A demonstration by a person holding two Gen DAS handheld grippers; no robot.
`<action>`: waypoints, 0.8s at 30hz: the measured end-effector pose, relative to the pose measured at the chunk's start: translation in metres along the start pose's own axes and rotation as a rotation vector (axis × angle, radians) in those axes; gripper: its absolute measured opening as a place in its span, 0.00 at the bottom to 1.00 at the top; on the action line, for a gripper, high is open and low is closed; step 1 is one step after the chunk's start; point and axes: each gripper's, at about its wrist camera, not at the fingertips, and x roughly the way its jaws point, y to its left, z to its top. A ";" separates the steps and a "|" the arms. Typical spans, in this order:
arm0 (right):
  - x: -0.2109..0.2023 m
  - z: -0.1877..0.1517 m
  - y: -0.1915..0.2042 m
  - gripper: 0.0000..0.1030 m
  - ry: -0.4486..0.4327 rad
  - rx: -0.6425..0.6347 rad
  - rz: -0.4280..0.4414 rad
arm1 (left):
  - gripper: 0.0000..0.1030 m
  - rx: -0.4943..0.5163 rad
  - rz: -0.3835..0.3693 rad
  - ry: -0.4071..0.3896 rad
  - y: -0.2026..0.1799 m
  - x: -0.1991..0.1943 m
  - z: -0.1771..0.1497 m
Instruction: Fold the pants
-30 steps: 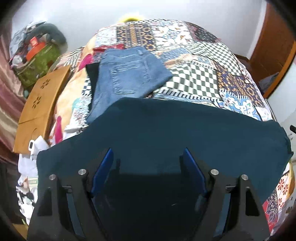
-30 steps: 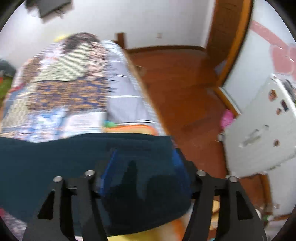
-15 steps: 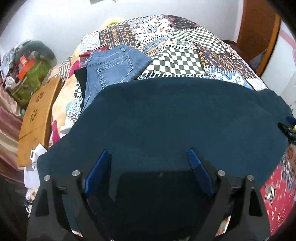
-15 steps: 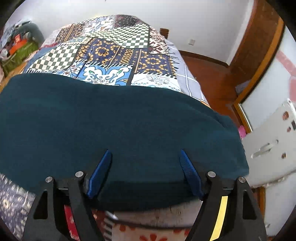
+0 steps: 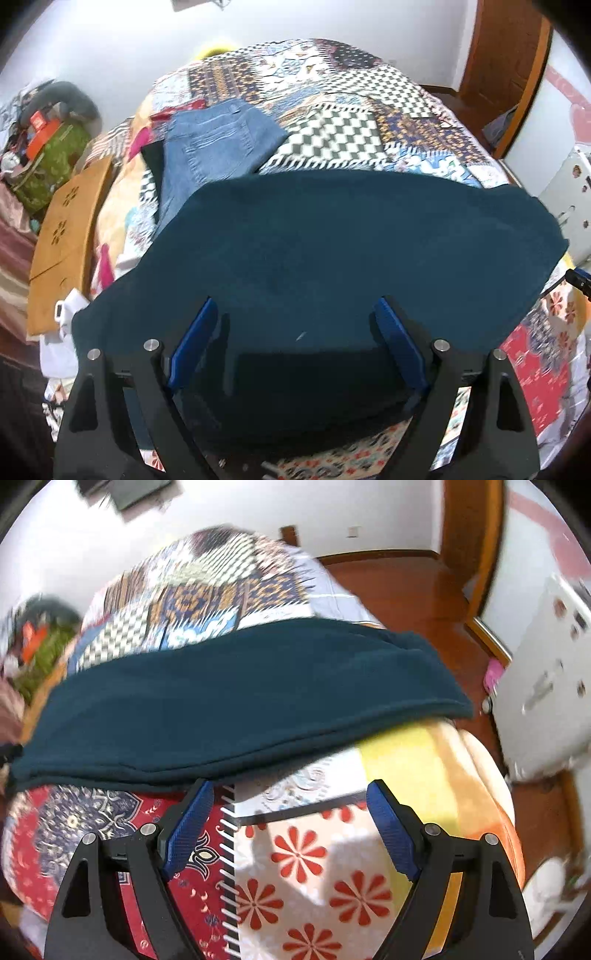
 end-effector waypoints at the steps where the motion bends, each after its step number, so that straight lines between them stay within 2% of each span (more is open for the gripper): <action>1: -0.002 0.000 -0.004 0.80 -0.012 0.029 0.006 | 0.85 0.006 -0.008 0.006 -0.002 0.002 0.005; 5: -0.006 0.006 -0.035 0.80 -0.057 0.210 0.081 | 0.85 0.039 -0.041 0.056 -0.017 0.024 0.023; 7: -0.001 0.009 -0.045 0.80 -0.060 0.262 0.079 | 0.85 0.059 -0.043 0.077 -0.026 0.035 0.027; 10: 0.014 0.014 -0.059 0.67 -0.053 0.348 0.066 | 0.86 0.092 -0.014 0.099 -0.038 0.054 0.033; 12: 0.024 0.017 -0.069 0.64 -0.038 0.400 0.092 | 0.86 0.098 -0.023 0.106 -0.042 0.059 0.041; 18: 0.036 0.026 -0.081 0.64 -0.066 0.462 0.118 | 0.86 0.143 -0.031 0.129 -0.057 0.071 0.057; 21: 0.043 0.031 -0.088 0.56 -0.073 0.482 0.116 | 0.86 0.155 -0.044 0.132 -0.066 0.076 0.062; 24: 0.051 0.038 -0.100 0.53 -0.079 0.502 0.112 | 0.86 0.157 -0.043 0.126 -0.072 0.080 0.066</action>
